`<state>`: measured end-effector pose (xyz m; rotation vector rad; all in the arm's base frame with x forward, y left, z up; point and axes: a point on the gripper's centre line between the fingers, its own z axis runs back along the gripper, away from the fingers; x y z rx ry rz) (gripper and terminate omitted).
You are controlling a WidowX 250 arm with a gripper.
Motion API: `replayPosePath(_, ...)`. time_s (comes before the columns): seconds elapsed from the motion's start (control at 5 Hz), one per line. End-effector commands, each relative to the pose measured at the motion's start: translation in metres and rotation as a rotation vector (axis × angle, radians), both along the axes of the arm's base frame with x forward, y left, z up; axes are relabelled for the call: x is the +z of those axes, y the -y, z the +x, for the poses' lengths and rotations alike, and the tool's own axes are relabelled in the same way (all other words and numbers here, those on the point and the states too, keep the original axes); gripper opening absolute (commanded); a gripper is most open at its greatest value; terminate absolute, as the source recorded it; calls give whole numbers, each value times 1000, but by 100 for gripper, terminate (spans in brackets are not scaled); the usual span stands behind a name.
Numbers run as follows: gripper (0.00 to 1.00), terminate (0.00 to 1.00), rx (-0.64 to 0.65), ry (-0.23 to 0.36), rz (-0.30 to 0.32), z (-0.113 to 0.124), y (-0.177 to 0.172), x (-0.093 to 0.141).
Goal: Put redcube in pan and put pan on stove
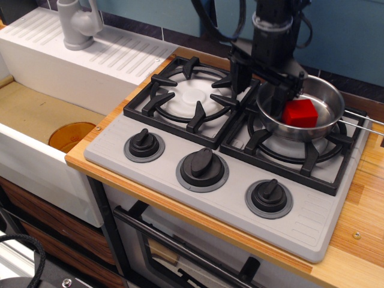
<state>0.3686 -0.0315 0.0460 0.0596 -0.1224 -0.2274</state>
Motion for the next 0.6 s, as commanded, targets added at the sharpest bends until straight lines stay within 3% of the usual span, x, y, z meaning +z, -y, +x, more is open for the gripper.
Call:
replayPosePath(0.0, 100, 0, 12, 42, -12, 2, 7, 4)
replayPosePath(0.2, 0, 0, 38, 19, -2, -2, 13, 6)
replayPosePath(0.4, 0, 0, 47, 21, 12, -4, 16, 8)
